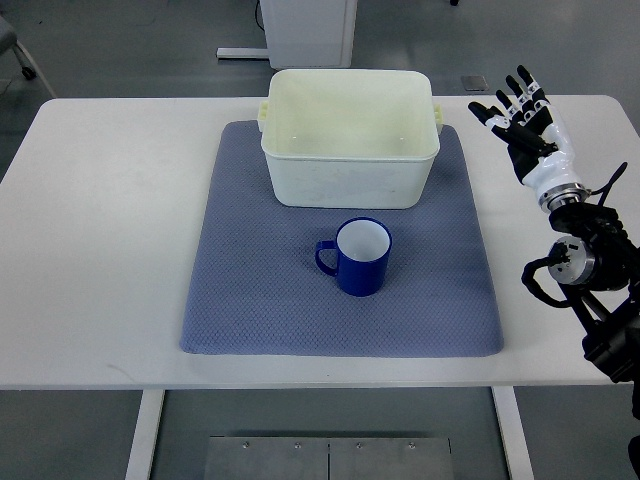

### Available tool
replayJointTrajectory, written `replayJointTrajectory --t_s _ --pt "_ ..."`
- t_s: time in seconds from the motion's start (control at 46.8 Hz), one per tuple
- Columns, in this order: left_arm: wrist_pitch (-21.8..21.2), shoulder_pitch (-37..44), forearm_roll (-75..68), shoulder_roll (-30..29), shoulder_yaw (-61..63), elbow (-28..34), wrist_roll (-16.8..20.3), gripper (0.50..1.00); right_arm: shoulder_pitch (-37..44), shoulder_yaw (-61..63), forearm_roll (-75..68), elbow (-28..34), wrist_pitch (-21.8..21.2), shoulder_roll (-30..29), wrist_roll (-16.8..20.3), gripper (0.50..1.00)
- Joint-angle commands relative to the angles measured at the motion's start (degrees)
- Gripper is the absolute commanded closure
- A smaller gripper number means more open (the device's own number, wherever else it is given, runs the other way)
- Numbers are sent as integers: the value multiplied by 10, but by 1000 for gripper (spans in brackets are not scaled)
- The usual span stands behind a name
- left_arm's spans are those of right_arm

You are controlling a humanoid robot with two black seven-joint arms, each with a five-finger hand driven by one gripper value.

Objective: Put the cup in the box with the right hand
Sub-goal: 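Swing the open right hand inward over the mat toward the blue mug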

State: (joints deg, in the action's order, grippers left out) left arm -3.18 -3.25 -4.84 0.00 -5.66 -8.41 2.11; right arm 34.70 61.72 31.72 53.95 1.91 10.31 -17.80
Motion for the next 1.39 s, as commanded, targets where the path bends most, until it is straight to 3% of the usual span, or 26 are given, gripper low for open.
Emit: replayJointTrajectory --t_s 0.0,0.577,0.727,1.026,1.197,1.368 --pt "0 0 0 0 1 0 0 500 2 -1 0 15 -9 15 3 500" --pt "0 0 0 0 1 1 0 500 2 -74 -2 194 -77 107 9 500" --pt "0 0 0 0 -1 0 0 500 1 -76 -3 207 -103 107 6 500" --pt "0 0 0 0 -1 0 0 500 -4 -97 -8 209 -111 101 -2 500" --pt "0 0 0 0 -1 0 0 500 -3 -103 -33 206 -185 107 33 500" --pt "0 0 0 0 -1 0 0 500 -4 -103 -33 205 -201 106 58 500"
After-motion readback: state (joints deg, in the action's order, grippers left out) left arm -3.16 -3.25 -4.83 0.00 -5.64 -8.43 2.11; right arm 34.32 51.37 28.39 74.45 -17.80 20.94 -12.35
